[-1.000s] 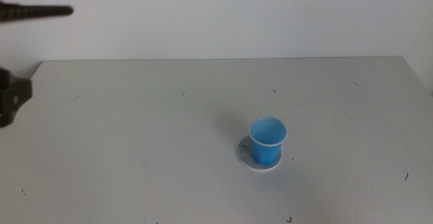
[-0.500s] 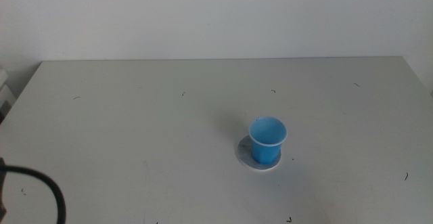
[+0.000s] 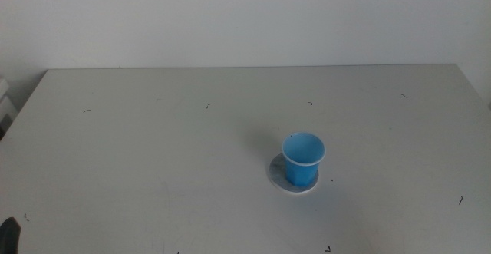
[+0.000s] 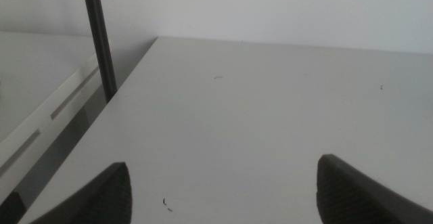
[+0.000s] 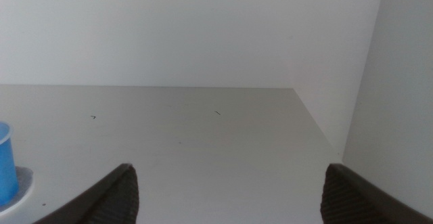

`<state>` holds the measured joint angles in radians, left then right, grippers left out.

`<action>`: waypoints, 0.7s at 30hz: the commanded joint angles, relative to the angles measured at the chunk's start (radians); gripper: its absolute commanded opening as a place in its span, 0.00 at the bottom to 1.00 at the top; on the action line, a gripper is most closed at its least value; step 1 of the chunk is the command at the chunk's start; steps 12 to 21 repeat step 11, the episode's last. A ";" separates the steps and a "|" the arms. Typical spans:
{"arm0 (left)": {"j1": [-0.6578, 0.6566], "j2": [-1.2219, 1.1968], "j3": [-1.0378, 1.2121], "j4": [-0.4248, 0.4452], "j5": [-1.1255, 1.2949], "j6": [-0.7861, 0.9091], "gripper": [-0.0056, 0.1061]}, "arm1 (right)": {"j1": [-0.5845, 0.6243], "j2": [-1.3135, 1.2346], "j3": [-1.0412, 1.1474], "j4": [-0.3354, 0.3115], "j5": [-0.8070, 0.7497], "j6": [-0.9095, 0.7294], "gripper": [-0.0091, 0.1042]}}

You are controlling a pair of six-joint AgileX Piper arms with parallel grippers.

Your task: Place an empty cup on a cup mat.

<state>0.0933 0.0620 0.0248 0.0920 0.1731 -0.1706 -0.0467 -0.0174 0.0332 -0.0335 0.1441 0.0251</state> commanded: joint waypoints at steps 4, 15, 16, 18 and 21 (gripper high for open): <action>-0.001 -0.068 -0.001 0.001 -0.006 -0.014 0.99 | 0.002 -0.019 -0.012 -0.009 -0.078 -0.008 0.91; -0.001 -0.089 -0.001 0.001 0.012 -0.014 0.99 | 0.002 -0.019 -0.012 -0.009 -0.078 -0.008 0.91; -0.001 -0.089 -0.001 0.001 0.012 -0.014 0.99 | 0.002 -0.019 -0.012 -0.009 -0.078 -0.008 0.91; -0.001 -0.089 -0.001 0.001 0.012 -0.014 0.99 | 0.002 -0.019 -0.012 -0.009 -0.078 -0.008 0.91; -0.001 -0.089 -0.001 0.001 0.012 -0.014 0.99 | 0.002 -0.019 -0.012 -0.009 -0.078 -0.008 0.91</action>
